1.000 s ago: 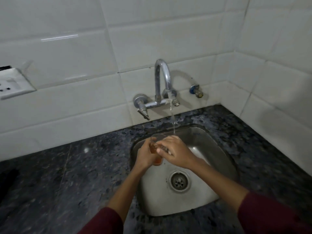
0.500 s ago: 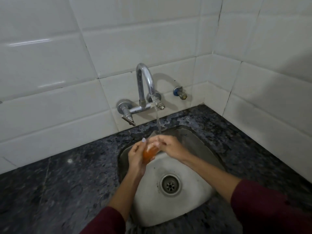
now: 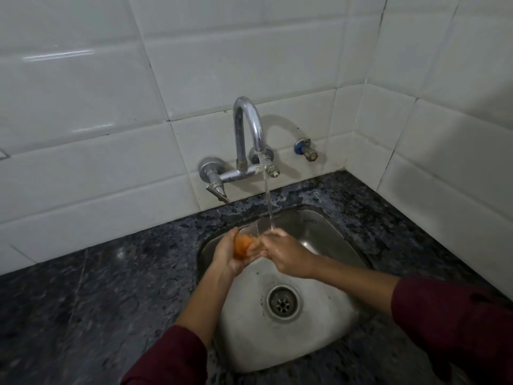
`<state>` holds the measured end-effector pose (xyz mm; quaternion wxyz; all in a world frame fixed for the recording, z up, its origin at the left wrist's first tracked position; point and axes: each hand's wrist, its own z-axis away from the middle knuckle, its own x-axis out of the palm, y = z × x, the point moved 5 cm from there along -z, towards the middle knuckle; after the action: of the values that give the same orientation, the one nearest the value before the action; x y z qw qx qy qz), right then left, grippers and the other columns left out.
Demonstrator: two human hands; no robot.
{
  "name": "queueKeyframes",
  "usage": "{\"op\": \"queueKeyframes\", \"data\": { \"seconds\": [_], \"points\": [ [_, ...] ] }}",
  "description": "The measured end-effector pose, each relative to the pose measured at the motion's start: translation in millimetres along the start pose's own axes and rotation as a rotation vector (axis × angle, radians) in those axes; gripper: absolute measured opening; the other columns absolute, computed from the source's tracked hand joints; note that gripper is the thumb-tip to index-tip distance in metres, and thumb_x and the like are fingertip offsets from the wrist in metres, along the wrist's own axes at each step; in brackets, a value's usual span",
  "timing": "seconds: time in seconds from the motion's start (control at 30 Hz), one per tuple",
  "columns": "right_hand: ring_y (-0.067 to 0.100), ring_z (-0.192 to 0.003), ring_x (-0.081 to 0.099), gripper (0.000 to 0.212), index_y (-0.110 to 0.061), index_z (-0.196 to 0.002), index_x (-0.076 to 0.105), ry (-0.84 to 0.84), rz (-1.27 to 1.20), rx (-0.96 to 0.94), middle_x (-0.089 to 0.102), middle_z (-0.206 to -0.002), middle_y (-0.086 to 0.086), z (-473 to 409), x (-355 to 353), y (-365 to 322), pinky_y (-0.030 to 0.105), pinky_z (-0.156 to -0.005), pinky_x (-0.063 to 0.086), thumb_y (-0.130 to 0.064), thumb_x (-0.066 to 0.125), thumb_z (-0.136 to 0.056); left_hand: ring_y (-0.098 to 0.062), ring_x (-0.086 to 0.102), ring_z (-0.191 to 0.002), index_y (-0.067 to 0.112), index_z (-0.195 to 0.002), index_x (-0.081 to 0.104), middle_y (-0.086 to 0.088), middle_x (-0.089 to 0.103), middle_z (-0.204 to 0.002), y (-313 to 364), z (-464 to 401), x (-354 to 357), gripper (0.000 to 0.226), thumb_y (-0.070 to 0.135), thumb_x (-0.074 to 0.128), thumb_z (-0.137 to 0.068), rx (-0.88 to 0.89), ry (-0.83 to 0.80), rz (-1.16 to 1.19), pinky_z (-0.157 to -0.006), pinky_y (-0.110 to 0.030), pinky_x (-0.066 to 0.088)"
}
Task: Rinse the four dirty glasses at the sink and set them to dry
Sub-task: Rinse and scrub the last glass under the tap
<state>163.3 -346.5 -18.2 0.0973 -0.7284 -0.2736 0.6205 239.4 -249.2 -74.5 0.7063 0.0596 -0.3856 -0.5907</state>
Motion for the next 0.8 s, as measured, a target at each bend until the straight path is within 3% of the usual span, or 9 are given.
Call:
{"op": "queueKeyframes", "data": {
  "seconds": [0.1,0.23,0.33,0.43,0.53,0.6,0.67,0.73,0.8],
  "points": [
    [0.020,-0.103,0.062,0.017,-0.007,-0.101,0.062,0.070,-0.054,0.070,0.070,-0.101,0.004,-4.9,-5.9,6.7,0.034,-0.114,0.024,-0.013,0.048,-0.092,-0.029,0.069,-0.065,0.008,-0.109,0.055,-0.017,0.067,-0.084,-3.1,-1.2,7.0,0.034,0.039,0.049,-0.096,0.052,-0.095,0.030,-0.052,-0.040,0.057],
    [0.023,-0.097,0.067,0.016,-0.005,-0.101,0.065,0.137,-0.779,0.540,0.070,-0.101,0.010,-22.9,-8.0,3.4,0.037,-0.093,0.053,-0.014,0.058,-0.089,-0.020,0.061,-0.072,0.015,-0.093,0.059,-0.009,0.063,-0.083,0.5,-0.6,5.4,0.009,0.023,0.056,-0.093,0.484,-0.012,-0.011,-0.064,-0.033,0.052],
    [0.019,-0.112,0.059,0.020,-0.016,-0.107,0.064,0.036,-0.276,0.329,0.070,-0.108,0.002,-17.2,-3.3,2.8,0.045,-0.112,0.031,-0.018,0.048,-0.095,-0.020,0.060,-0.054,0.012,-0.088,0.058,-0.010,0.061,-0.073,4.5,-11.7,-1.6,0.017,0.027,0.053,-0.093,0.344,0.093,-0.065,-0.046,-0.029,0.050],
    [0.018,-0.115,0.057,0.025,-0.015,-0.114,0.059,-0.090,0.128,0.083,0.069,-0.111,0.000,-5.0,1.7,11.7,0.042,-0.115,0.000,-0.012,0.044,-0.094,-0.024,0.065,-0.050,0.005,-0.108,0.056,-0.017,0.063,-0.080,0.3,-18.0,-4.2,0.030,0.032,0.051,-0.095,0.091,0.010,-0.040,-0.041,-0.034,0.053],
    [0.024,-0.113,0.054,0.021,-0.019,-0.106,0.064,-0.040,-0.096,0.196,0.069,-0.110,0.005,-12.8,1.5,19.0,0.043,-0.113,0.019,-0.020,0.046,-0.094,-0.026,0.067,-0.066,0.006,-0.112,0.058,-0.018,0.065,-0.090,-3.5,-16.9,-1.6,0.032,0.033,0.051,-0.095,0.105,-0.080,0.009,-0.058,-0.039,0.059],
    [0.028,-0.110,0.059,0.015,-0.018,-0.096,0.067,0.096,-0.597,0.467,0.069,-0.109,0.011,-20.4,1.3,17.7,0.047,-0.103,0.042,-0.020,0.053,-0.091,-0.023,0.063,-0.077,0.012,-0.099,0.062,-0.013,0.064,-0.091,2.8,-16.9,-0.5,0.014,0.024,0.055,-0.094,0.339,-0.070,0.012,-0.076,-0.041,0.053],
    [0.031,-0.106,0.064,0.016,-0.003,-0.101,0.065,0.128,-0.910,0.549,0.068,-0.109,0.022,-23.2,5.3,6.9,0.041,-0.096,0.051,-0.010,0.056,-0.090,-0.019,0.058,-0.072,0.015,-0.083,0.060,-0.007,0.060,-0.080,9.6,-12.0,-0.4,0.010,0.017,0.057,-0.092,0.501,0.020,-0.009,-0.072,-0.036,0.049],
    [0.027,-0.109,0.061,0.025,0.000,-0.113,0.061,0.070,-0.680,0.343,0.064,-0.117,0.022,-19.5,2.8,1.3,0.036,-0.097,0.049,-0.012,0.053,-0.092,-0.019,0.056,-0.065,0.015,-0.076,0.058,-0.007,0.057,-0.073,8.5,-17.7,-2.3,0.015,0.018,0.056,-0.091,0.407,0.086,0.006,-0.064,-0.034,0.048],
    [0.021,-0.115,0.057,0.031,-0.012,-0.120,0.060,-0.099,-0.239,0.139,0.063,-0.122,0.008,-12.7,8.2,5.0,0.038,-0.103,0.038,-0.023,0.047,-0.093,-0.022,0.058,-0.065,0.014,-0.082,0.058,-0.009,0.058,-0.076,6.2,-25.9,-4.4,0.014,0.025,0.055,-0.090,0.228,0.097,-0.031,-0.061,-0.036,0.053]
  ]
}}
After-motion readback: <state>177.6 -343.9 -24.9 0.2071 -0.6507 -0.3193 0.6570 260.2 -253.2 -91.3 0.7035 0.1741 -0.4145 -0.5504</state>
